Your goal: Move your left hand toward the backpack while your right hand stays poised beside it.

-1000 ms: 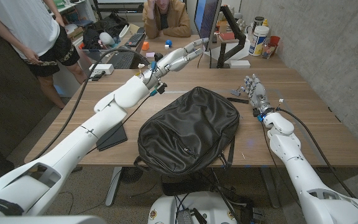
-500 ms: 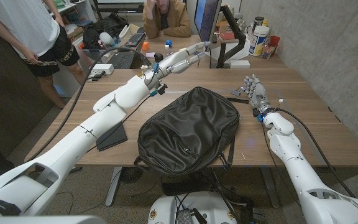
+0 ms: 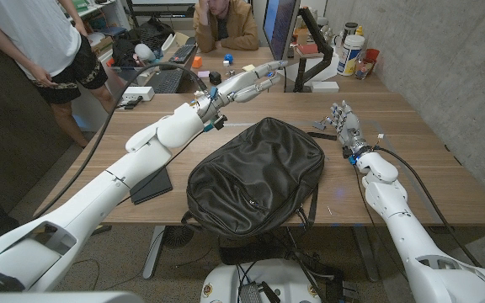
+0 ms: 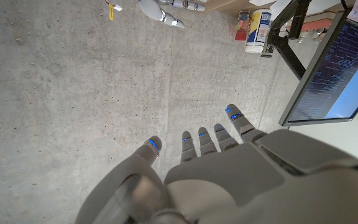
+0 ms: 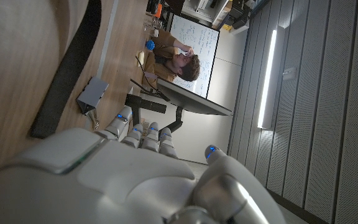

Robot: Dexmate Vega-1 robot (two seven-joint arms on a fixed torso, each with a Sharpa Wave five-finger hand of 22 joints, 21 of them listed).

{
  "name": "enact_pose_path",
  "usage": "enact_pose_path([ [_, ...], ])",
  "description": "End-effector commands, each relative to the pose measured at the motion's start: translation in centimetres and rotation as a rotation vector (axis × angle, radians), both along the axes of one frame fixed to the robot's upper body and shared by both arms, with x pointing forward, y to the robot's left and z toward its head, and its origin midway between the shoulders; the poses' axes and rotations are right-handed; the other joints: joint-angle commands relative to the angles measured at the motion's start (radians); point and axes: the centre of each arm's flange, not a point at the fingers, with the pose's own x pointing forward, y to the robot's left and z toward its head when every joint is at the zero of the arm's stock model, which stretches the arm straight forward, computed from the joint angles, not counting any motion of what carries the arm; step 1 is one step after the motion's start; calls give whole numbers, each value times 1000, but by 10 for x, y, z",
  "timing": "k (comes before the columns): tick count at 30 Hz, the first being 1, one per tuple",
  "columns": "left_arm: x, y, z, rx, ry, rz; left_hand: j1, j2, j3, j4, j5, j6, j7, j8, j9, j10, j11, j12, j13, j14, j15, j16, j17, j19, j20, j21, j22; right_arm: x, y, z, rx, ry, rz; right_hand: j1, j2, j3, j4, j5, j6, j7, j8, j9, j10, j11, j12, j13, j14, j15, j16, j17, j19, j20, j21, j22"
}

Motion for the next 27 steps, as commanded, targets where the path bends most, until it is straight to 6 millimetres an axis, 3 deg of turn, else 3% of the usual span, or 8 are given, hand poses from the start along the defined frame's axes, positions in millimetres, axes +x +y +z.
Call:
enact_pose_path([
  [1, -3, -3, -3, 27, -19, 32, 14, -2, 3, -10, 7, 1, -9, -1, 3, 0, -8, 1, 2, 3, 1, 0, 3, -6, 5, -5, 3, -2, -2, -2, 1, 0, -2, 3, 102, 2, 0, 5, 8, -2, 6, 3, 3, -3, 8, 5, -9, -37, 0, -1, -8, -90, -5, 4],
  [27, -3, -3, -13, 64, -5, 79, 27, -6, 3, -13, 7, 13, -18, 0, 3, 0, -7, 1, 2, -2, 8, -5, 4, -17, 15, -17, 4, -6, -1, -4, -4, -1, 1, 3, 102, 1, 0, 5, 8, -3, 6, 3, 2, -2, 7, 5, -10, -35, 0, -1, -9, -90, -13, 4],
])
